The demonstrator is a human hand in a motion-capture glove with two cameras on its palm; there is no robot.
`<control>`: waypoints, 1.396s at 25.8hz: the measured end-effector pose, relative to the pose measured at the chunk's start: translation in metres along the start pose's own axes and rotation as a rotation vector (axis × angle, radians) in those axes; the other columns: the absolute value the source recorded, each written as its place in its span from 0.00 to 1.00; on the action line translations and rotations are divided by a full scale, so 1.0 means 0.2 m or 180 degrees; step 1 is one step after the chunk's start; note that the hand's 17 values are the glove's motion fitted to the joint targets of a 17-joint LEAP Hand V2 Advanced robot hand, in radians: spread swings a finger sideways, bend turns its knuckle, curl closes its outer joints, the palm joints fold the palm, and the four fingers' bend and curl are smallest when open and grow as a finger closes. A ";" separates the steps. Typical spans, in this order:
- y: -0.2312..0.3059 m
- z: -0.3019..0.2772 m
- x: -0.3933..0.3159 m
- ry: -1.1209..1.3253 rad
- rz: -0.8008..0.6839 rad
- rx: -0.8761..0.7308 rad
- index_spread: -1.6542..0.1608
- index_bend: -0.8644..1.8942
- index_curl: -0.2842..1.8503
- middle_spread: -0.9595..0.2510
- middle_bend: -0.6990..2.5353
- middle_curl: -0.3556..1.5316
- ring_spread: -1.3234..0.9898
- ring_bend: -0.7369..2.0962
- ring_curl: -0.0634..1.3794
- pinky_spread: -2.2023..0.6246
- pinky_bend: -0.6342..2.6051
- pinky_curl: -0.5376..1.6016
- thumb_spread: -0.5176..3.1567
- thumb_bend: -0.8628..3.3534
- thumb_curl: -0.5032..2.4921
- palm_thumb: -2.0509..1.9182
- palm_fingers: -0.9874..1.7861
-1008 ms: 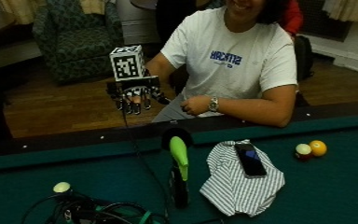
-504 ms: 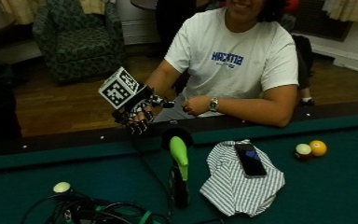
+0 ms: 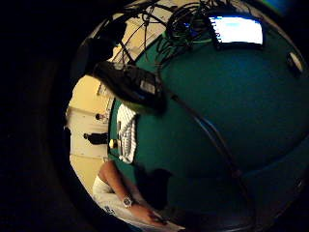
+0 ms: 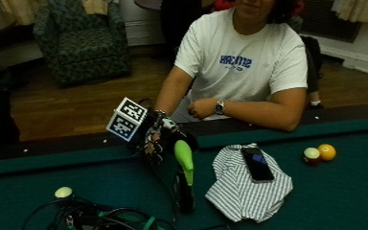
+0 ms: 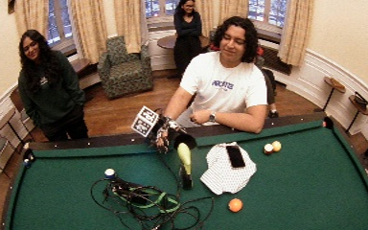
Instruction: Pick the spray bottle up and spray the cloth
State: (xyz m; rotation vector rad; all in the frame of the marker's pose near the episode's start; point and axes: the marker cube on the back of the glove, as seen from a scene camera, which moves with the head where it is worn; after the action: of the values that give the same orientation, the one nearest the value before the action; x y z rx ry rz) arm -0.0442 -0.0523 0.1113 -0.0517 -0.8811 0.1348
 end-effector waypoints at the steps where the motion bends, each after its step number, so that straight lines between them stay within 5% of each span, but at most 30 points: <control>1: -0.02 0.02 0.01 -0.0020 0.0032 0.0039 0.69 0.36 0.23 0.68 0.29 0.34 0.51 0.43 0.23 0.84 0.29 0.38 0.41 0.23 0.28 0.70 0.56; 14: -0.20 0.08 0.06 -0.0214 0.0235 0.0826 0.73 0.36 0.25 0.61 0.32 0.39 0.48 0.46 0.29 0.73 0.37 0.43 0.37 0.22 0.31 0.74 0.81; 19: -0.22 0.08 0.09 -0.0548 0.0183 0.0971 0.73 0.46 0.30 0.60 0.38 0.43 0.48 0.51 0.35 0.74 0.42 0.47 0.36 0.22 0.32 0.74 0.91; 32: -0.21 0.12 0.10 -0.0673 0.0064 0.0856 0.76 0.59 0.40 0.60 0.49 0.54 0.48 0.61 0.46 0.74 0.48 0.56 0.33 0.22 0.37 0.75 0.82; 36: -0.22 0.15 0.08 -0.0617 0.0061 0.0844 0.77 0.56 0.40 0.61 0.48 0.55 0.48 0.60 0.46 0.73 0.46 0.56 0.32 0.21 0.38 0.75 0.73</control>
State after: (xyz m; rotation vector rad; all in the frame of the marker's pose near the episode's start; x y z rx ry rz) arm -0.0527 -0.0930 0.1471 0.2033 -1.0496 0.2768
